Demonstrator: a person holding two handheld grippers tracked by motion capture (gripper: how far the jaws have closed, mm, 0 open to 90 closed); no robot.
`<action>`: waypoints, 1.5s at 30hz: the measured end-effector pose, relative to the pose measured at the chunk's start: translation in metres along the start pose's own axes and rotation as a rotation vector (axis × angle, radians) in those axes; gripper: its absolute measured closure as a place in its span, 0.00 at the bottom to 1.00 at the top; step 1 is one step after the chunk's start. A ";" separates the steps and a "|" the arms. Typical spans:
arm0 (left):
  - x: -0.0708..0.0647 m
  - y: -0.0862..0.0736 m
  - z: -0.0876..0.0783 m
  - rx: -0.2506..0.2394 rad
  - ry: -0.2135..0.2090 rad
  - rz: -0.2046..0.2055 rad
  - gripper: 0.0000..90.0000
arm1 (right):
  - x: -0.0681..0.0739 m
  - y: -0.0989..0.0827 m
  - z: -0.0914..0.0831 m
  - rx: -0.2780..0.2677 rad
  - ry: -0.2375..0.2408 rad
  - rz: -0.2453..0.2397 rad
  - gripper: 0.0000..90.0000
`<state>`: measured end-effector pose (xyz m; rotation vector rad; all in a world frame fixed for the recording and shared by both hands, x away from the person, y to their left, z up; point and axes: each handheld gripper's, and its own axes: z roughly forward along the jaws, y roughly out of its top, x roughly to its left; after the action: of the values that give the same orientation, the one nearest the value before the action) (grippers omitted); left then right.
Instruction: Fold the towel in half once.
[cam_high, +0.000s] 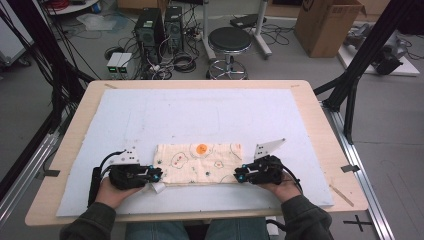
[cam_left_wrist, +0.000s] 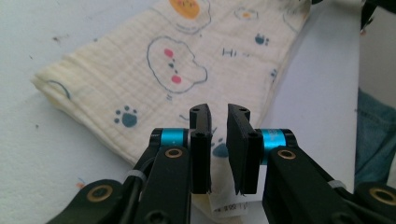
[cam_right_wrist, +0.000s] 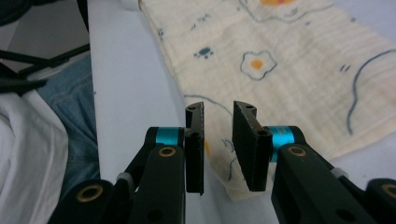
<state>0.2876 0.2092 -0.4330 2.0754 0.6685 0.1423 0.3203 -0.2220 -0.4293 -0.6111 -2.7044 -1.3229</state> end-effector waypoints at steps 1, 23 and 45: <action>0.000 -0.001 0.001 0.009 0.001 -0.001 0.88 | 0.000 -0.001 0.002 0.017 -0.006 -0.004 0.82; 0.000 -0.002 -0.005 0.006 -0.007 -0.007 0.72 | 0.000 -0.005 -0.006 -0.024 -0.011 -0.022 0.74; 0.032 0.028 -0.007 -0.073 0.091 -0.096 0.62 | -0.045 0.025 -0.028 -0.124 -0.150 0.098 0.62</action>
<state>0.3238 0.2190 -0.4114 1.9725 0.8051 0.2046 0.3676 -0.2445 -0.4036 -0.8770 -2.6801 -1.4845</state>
